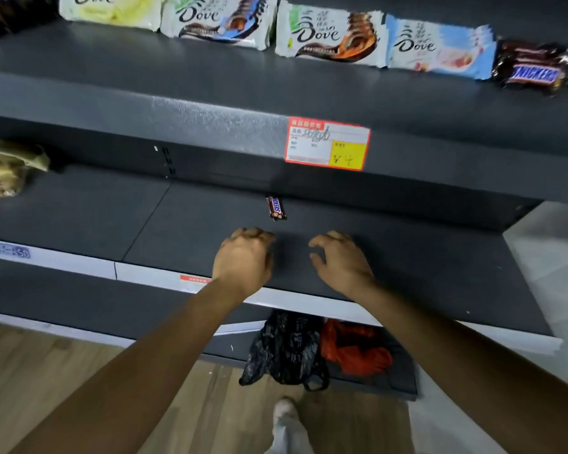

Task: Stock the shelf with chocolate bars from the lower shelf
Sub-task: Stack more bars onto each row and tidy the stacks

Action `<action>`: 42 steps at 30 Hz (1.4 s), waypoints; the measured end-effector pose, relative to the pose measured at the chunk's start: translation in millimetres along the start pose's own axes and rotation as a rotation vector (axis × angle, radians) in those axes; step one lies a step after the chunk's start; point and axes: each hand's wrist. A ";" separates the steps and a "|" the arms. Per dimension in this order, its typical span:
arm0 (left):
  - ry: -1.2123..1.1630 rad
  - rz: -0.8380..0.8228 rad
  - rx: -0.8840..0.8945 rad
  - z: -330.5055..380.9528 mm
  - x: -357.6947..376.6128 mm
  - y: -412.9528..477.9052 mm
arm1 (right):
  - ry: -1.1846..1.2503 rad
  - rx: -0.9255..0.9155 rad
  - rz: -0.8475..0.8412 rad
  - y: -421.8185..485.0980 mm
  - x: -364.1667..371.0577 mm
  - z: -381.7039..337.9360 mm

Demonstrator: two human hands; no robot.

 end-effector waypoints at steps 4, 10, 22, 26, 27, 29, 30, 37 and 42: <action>0.034 -0.039 -0.049 -18.8 35.9 12.1 | 0.024 0.039 -0.040 27.7 46.0 3.0; 0.051 -0.029 -0.111 -35.8 75.2 31.3 | 0.024 0.108 0.019 81.5 100.4 4.6; -0.001 0.020 -0.147 -69.0 111.6 52.2 | -0.109 -0.029 -0.023 143.3 163.3 2.0; -0.015 0.027 -0.160 -66.4 108.5 51.6 | -0.091 -0.105 0.052 129.2 159.1 9.2; -0.015 0.023 -0.164 -64.5 106.0 50.9 | -0.070 -0.123 0.060 123.9 155.0 10.3; -0.008 0.012 -0.164 -59.6 99.8 49.0 | -0.025 -0.151 0.057 112.1 143.8 11.7; -0.008 0.006 -0.163 -56.4 96.0 47.6 | -0.016 -0.169 0.046 105.2 137.3 11.9; -0.110 -0.061 -0.171 -28.2 55.3 29.6 | 0.100 -0.087 -0.044 53.4 92.5 3.4; -0.293 -0.138 -0.266 -11.3 17.0 13.8 | 0.226 -0.111 -0.015 21.5 46.5 -17.3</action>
Point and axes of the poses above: each hand's wrist, its own y-axis towards the middle knuckle, its own x-axis out of the palm, z = x × y, and after that the axes turned 12 degrees about z, right-handed
